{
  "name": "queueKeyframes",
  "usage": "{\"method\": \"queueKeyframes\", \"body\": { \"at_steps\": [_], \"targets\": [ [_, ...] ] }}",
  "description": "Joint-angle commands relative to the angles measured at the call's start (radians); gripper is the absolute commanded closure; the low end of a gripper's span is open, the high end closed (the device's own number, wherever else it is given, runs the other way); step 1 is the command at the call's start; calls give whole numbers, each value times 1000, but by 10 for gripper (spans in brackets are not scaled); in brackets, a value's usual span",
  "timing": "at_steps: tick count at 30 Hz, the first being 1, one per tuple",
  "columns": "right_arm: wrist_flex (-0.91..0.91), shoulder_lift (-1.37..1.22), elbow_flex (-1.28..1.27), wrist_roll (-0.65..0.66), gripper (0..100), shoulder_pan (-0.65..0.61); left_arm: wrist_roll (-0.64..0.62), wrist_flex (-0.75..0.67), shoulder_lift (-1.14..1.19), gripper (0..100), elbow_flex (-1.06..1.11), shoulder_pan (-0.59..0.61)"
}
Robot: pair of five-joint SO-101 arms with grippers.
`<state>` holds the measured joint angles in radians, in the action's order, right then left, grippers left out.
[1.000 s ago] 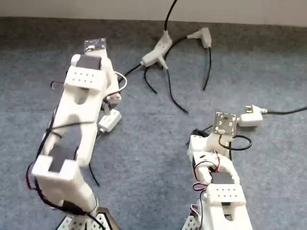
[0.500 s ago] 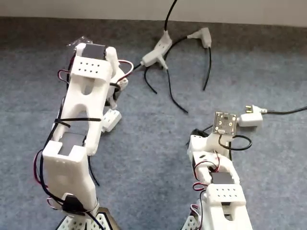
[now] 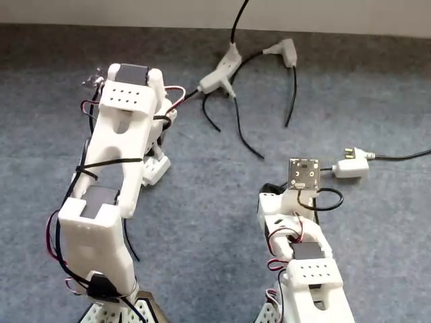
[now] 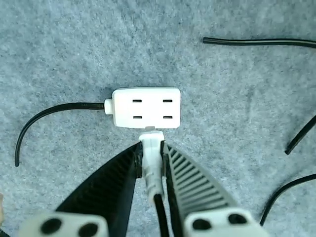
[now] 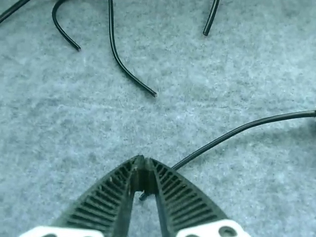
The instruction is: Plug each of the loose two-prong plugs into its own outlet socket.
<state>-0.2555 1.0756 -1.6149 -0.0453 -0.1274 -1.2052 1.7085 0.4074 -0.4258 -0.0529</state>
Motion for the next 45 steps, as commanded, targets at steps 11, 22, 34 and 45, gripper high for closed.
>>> {"method": "queueKeyframes", "body": {
  "at_steps": [11,22,34,45],
  "targets": [
    [19,13,7,12,991,-12,-103,-181,-12,993,73,-18],
    [19,13,5,12,991,-12,-121,-183,-12,993,128,27],
    [19,13,5,12,991,-12,-118,-226,-12,993,157,59],
    [19,13,5,12,991,-12,-117,-256,-10,993,160,13]
  ]
}}
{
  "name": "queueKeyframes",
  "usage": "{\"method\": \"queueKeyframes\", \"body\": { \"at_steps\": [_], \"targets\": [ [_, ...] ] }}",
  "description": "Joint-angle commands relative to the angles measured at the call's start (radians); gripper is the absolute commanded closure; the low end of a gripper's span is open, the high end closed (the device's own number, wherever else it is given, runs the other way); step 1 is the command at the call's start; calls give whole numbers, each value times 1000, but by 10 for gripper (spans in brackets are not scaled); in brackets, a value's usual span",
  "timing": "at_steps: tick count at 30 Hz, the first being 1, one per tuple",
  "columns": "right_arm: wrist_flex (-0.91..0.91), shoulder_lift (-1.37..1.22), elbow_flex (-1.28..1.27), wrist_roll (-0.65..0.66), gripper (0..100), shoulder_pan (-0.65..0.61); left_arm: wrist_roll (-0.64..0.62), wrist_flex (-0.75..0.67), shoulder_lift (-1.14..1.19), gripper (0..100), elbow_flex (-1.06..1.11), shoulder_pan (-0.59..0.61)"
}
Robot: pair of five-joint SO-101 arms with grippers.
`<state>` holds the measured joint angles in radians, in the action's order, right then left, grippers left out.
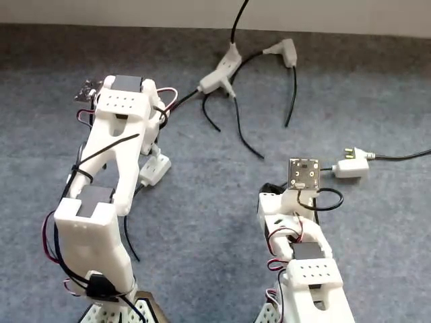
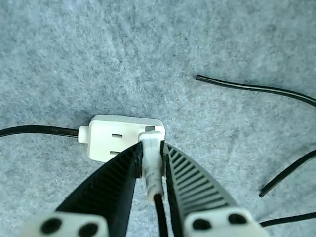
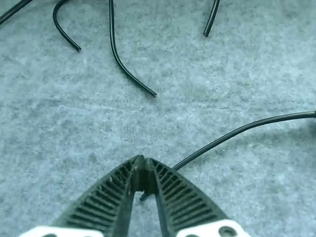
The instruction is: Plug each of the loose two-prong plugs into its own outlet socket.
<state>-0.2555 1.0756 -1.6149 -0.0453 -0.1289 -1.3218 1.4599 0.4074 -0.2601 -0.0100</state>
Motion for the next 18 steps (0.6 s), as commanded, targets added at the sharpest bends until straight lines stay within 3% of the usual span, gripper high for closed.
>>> {"method": "queueKeyframes", "body": {
  "at_steps": [1,18],
  "targets": [
    [19,13,5,12,991,-10,0,-6,-10,993,-4,-30],
    [21,13,5,12,991,-10,0,21,53,993,-28,-85]
  ]
}}
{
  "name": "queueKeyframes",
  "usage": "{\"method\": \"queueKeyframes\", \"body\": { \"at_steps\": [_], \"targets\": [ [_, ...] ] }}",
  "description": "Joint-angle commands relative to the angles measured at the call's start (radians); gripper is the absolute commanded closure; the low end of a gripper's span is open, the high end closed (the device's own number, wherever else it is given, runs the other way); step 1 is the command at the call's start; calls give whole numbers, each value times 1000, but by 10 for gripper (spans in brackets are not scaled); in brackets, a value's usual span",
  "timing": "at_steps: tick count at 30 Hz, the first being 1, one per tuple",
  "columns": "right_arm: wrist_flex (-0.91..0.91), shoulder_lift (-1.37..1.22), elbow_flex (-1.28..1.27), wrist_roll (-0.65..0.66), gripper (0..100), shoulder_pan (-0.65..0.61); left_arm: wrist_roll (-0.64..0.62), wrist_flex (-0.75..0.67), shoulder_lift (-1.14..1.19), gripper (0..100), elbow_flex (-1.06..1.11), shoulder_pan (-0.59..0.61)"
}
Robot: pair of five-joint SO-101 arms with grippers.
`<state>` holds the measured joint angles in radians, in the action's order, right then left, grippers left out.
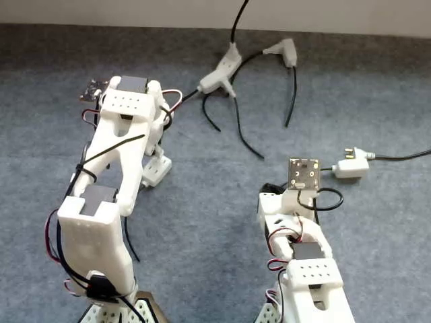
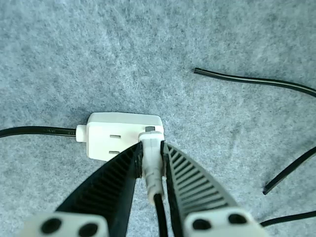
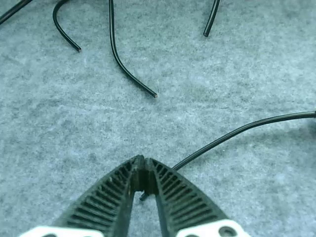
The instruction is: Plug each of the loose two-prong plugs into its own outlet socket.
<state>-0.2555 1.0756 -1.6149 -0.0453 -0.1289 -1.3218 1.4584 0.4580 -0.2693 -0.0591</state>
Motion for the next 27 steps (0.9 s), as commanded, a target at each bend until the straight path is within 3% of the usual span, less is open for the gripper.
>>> {"method": "queueKeyframes", "body": {
  "at_steps": [1,5,19,27],
  "targets": [
    [21,13,5,12,991,-10,0,44,2,993,-35,-39],
    [21,13,5,12,991,-10,2,129,12,993,-99,-39],
    [21,13,5,12,991,-10,5,132,59,993,-93,-35],
    [22,13,5,25,991,-10,178,238,203,993,-173,-39]
  ]
}}
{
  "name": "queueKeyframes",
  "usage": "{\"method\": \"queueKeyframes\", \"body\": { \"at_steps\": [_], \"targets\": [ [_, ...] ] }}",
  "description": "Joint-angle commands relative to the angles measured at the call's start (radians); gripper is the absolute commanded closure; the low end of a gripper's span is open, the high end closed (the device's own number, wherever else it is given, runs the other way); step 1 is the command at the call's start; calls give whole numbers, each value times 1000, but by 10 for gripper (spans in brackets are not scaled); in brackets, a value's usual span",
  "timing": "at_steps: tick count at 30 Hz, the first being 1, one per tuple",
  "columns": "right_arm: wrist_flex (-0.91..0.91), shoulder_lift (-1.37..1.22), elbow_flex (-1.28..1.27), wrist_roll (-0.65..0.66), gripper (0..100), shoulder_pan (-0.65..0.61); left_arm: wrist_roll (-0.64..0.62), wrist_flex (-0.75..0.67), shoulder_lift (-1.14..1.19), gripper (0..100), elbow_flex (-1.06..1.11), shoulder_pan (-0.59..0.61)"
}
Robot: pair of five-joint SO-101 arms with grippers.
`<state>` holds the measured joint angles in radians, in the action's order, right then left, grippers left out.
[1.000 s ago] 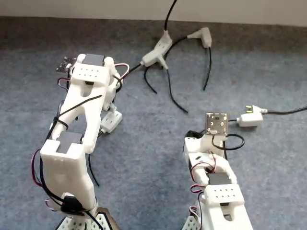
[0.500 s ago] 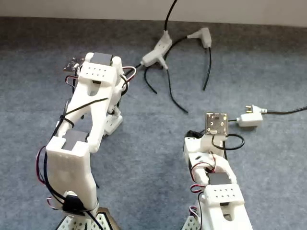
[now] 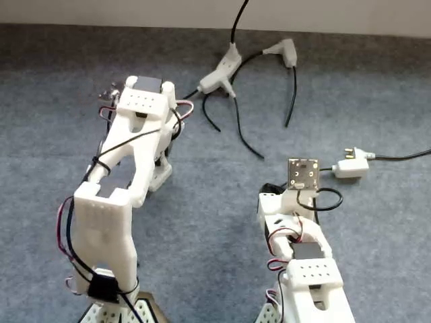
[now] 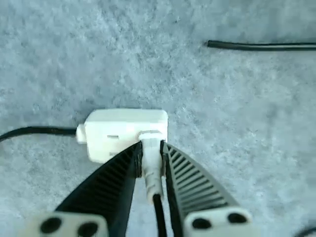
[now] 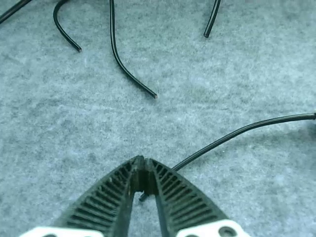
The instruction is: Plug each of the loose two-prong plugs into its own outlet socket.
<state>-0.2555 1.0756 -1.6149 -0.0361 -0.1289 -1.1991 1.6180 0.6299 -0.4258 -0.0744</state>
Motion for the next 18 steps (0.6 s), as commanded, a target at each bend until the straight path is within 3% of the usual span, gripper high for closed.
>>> {"method": "queueKeyframes", "body": {
  "at_steps": [1,8,18],
  "targets": [
    [22,13,5,15,991,-10,89,103,45,993,-22,-24],
    [22,13,5,15,991,-10,310,133,99,993,13,-22],
    [22,13,5,15,991,-10,364,135,91,992,4,-25]
  ]
}}
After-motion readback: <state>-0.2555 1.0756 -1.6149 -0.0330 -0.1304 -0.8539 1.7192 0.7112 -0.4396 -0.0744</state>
